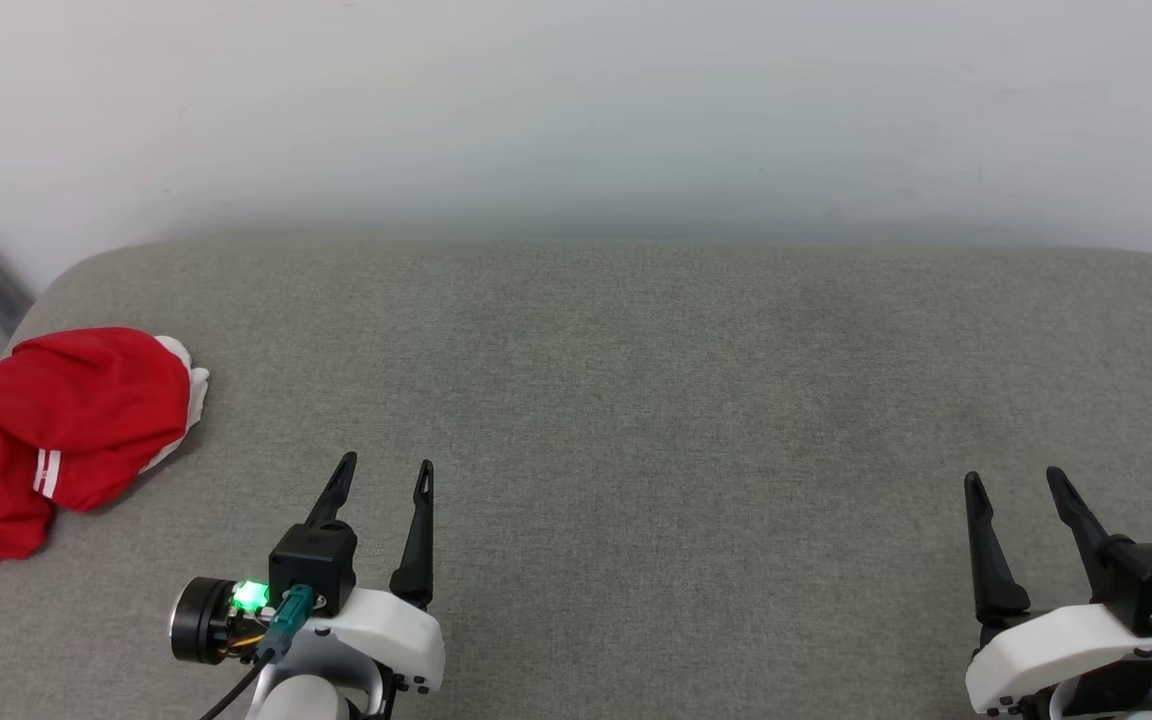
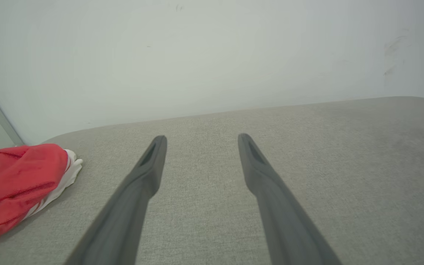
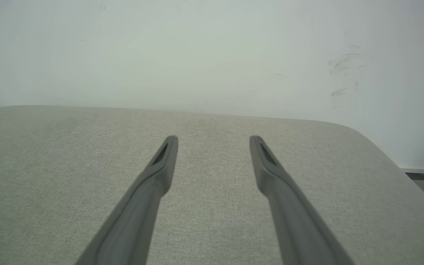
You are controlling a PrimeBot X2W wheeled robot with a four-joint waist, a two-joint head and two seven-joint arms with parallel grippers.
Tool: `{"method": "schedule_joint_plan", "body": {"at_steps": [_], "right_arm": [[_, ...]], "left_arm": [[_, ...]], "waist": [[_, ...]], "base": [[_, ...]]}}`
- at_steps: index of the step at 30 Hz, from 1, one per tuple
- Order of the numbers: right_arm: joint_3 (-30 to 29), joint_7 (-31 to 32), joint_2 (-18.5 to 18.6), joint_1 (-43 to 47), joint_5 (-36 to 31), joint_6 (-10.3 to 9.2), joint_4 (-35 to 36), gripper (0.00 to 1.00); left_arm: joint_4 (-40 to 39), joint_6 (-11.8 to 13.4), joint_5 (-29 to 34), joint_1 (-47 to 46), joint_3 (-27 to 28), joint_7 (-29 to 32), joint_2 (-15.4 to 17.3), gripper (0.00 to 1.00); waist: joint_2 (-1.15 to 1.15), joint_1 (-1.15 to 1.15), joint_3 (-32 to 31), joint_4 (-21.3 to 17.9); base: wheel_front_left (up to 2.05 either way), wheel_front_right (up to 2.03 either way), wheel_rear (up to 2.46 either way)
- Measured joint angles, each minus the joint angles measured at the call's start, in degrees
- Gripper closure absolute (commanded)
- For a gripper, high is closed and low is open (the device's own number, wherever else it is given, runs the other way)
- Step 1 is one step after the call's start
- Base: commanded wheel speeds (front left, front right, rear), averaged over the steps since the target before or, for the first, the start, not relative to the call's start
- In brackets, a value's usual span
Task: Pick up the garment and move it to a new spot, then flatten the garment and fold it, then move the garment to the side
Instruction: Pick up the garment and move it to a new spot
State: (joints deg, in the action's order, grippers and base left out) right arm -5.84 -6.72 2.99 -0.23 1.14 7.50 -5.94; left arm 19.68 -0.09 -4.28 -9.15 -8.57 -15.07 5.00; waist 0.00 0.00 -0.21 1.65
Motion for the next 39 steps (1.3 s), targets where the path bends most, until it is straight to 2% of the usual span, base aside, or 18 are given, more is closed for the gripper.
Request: {"method": "schedule_joint_plan", "body": {"at_steps": [6,12,30,39], "right_arm": [[0.35,-0.14,0.0,-0.05,0.15,0.0,-0.05,0.0],[1.27,-0.1,0.0,-0.08,0.42,0.0,0.29,0.0],[4.49,0.55,-0.08,-1.57,1.31,0.0,2.59,0.0],[5.21,0.81,-0.07,-3.0,0.94,0.0,3.65,0.0]], "left_arm": [[0.27,-0.36,-0.15,-0.31,0.89,0.0,-0.36,0.0],[0.21,-0.33,-0.78,-0.48,2.29,0.0,-0.83,0.0],[-2.11,-0.34,-1.07,-1.65,8.93,0.0,-0.68,0.0],[-2.46,-0.92,-1.01,-1.67,10.92,0.0,-0.86,0.0]], "waist": [[0.0,0.0,-0.03,1.38],[0.0,0.0,0.1,4.4],[0.0,0.0,1.44,20.51],[0.0,0.0,2.78,26.3]], "base": [[0.0,0.0,0.0],[0.0,0.0,0.0],[0.0,0.0,0.0],[0.0,0.0,0.0]]}}
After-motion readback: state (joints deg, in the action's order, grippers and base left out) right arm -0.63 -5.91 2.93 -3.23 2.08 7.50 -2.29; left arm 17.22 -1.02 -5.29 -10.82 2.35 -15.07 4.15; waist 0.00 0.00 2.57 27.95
